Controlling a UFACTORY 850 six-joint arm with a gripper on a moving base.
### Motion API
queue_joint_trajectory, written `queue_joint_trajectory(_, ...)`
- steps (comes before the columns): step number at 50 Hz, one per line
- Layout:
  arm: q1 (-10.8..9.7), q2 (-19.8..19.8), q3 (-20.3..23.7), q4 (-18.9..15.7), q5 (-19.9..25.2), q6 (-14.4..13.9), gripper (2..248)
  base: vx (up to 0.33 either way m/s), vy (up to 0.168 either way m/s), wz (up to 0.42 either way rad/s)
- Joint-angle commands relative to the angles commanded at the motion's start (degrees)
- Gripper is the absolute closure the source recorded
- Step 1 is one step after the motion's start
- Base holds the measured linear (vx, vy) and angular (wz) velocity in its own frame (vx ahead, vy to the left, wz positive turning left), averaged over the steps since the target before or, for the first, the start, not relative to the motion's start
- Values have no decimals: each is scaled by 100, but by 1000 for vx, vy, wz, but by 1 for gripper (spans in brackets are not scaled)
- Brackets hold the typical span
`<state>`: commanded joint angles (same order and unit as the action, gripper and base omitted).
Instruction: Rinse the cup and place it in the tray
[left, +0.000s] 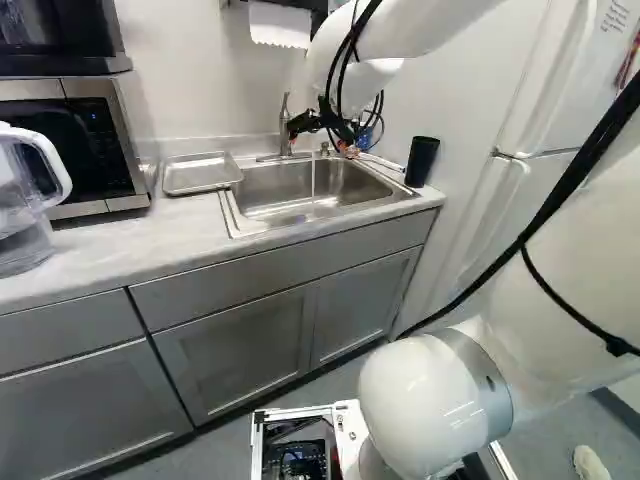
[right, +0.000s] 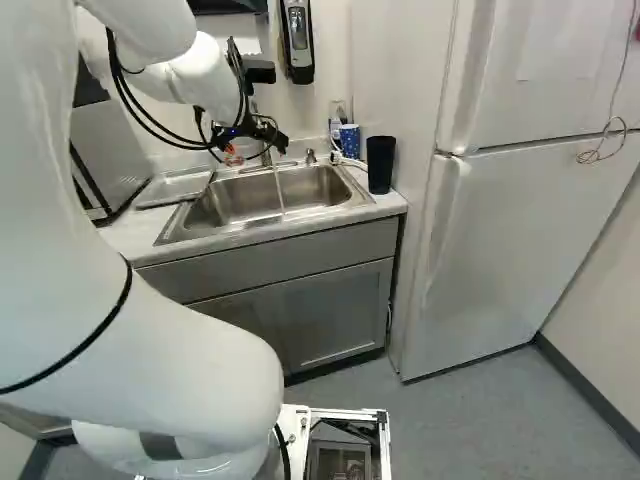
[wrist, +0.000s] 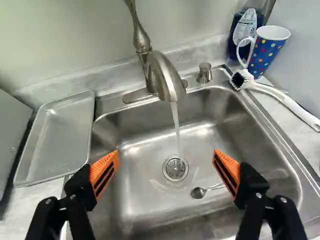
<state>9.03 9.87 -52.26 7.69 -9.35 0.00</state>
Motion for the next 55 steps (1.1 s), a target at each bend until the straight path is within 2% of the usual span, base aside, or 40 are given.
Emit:
queue_joint_trajectory(15, -19, 6, 5, 103, 171, 0, 3, 0, 0, 0)
queue_joint_trajectory(44, -292, 111, 101, 301, 671, 0, 3, 0, 0, 0)
queue_joint_trajectory(49, -327, 118, 107, 335, 741, -139, 3, 0, 0, 0)
queue_joint_trajectory(55, -374, 127, 116, 376, 825, -443, 3, 0, 0, 0)
